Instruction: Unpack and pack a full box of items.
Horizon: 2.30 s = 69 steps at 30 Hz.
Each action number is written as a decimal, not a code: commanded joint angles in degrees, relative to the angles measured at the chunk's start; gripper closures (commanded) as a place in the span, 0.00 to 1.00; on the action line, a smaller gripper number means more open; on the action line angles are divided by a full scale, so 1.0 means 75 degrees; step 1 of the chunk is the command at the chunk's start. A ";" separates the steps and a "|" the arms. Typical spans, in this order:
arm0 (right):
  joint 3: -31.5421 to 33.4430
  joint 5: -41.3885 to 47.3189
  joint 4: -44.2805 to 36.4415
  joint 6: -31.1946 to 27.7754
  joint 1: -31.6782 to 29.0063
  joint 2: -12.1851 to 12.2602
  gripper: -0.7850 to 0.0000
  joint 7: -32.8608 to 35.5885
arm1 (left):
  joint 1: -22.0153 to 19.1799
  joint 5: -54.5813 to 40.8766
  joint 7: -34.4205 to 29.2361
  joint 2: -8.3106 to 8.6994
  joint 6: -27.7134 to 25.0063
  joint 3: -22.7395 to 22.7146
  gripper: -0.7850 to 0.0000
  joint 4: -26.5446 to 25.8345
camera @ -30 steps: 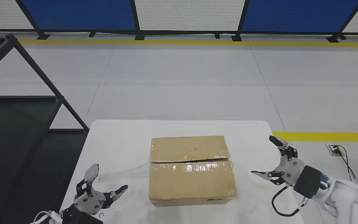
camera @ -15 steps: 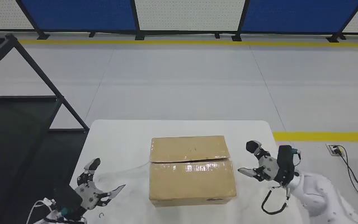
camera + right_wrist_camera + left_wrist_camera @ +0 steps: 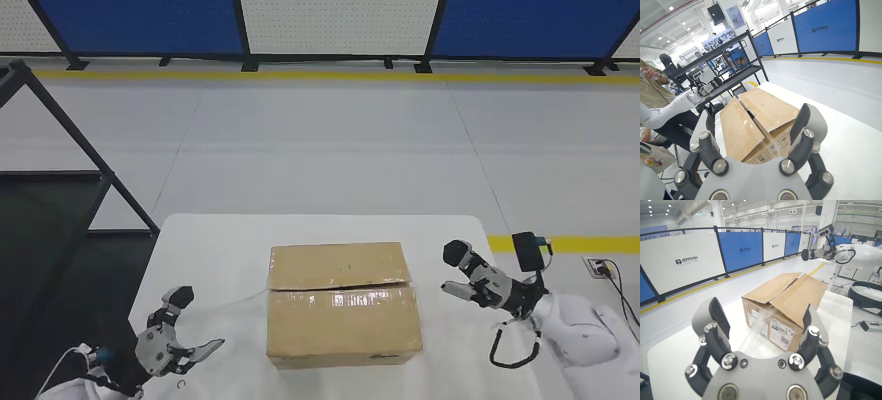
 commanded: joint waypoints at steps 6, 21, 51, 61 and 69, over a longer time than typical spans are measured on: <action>-0.0505 0.2714 0.0292 0.1269 0.0264 0.0108 0.00 0.2363 | -0.0163 -0.2038 -0.1544 0.0011 0.0369 0.0479 0.00 0.0269; -0.0872 0.5440 0.0915 0.2864 0.0749 0.0169 0.00 0.6020 | -0.0611 -0.6689 -0.5812 0.0404 0.0594 0.0687 0.00 0.0248; -0.0847 0.6737 -0.1875 0.3129 -0.0336 0.0657 0.00 0.6291 | -0.0545 -0.6871 -0.5828 0.0474 0.0594 0.0711 0.00 0.0279; -0.0703 0.6075 -0.2909 0.2922 -0.1500 0.1215 0.00 0.6084 | -0.0545 -0.6871 -0.5828 0.0474 0.0594 0.0711 0.00 0.0279; -0.1571 0.5464 -0.2426 0.2275 -0.1598 0.1508 0.00 0.5436 | -0.0545 -0.6871 -0.5828 0.0474 0.0594 0.0711 0.00 0.0279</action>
